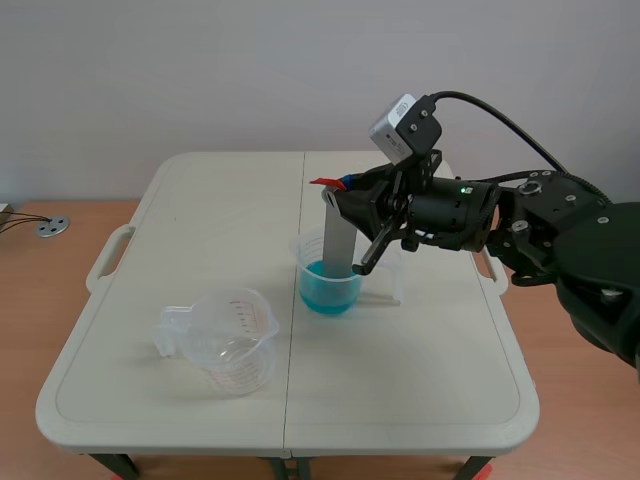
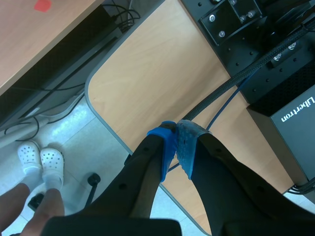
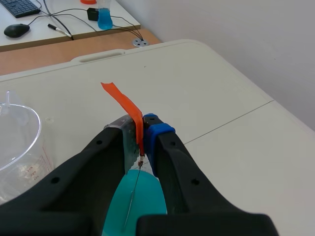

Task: Hold the metal plate by the orange handle, dip it into the blue solution, take it out and point at it, then put the plate back in the beaker on the left.
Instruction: 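Hold the plate still in the solution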

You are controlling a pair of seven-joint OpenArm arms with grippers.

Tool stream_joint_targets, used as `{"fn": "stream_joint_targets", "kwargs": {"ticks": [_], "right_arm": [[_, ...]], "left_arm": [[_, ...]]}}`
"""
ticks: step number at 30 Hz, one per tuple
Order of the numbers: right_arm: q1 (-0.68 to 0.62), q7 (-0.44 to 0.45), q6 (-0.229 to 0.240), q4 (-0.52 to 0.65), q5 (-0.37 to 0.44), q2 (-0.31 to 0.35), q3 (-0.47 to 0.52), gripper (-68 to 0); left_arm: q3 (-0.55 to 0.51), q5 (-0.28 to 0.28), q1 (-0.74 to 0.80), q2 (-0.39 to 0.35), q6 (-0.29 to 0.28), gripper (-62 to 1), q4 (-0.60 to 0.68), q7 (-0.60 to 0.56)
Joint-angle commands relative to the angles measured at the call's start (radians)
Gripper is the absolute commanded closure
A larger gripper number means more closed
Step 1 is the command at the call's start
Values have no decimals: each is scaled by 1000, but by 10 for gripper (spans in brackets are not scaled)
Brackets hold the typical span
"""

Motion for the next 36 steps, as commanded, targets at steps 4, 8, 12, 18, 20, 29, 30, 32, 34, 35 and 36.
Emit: {"fn": "stream_joint_targets", "kwargs": {"ticks": [4, 8, 12, 18, 20, 29, 30, 32, 34, 35, 36], "right_arm": [[18, 4, 0, 3, 2, 5, 0, -13], [18, 5, 0, 3, 3, 5, 0, -13], [18, 5, 0, 3, 3, 5, 0, -13], [18, 5, 0, 3, 3, 5, 0, -13], [18, 5, 0, 3, 3, 5, 0, -13], [29, 12, 1, 3, 3, 5, 0, -13], [32, 11, 1, 3, 3, 5, 0, -13], [34, 12, 1, 3, 3, 5, 0, -13], [34, 12, 1, 3, 3, 5, 0, -13], [34, 11, 1, 3, 3, 5, 0, -13], [34, 11, 1, 3, 3, 5, 0, -13]], "left_arm": [[-3, -6, 3, 5, -3, -19, 6, -10], [-3, -6, 3, 5, -3, -19, 6, -10], [-3, -6, 3, 5, -3, -19, 6, -10], [-3, -6, 3, 5, -3, -19, 6, -10], [-3, -6, 3, 5, -3, -19, 6, -10], [-3, -6, 3, 5, -3, -19, 6, -10], [-3, -6, 3, 6, -3, -19, 6, -10], [-3, -6, 3, 6, -3, -19, 6, -10], [-3, -6, 3, 6, -3, -19, 6, -10], [-3, -6, 3, 6, -3, -19, 6, -10], [-3, -6, 3, 6, -3, -19, 6, -10]]}}
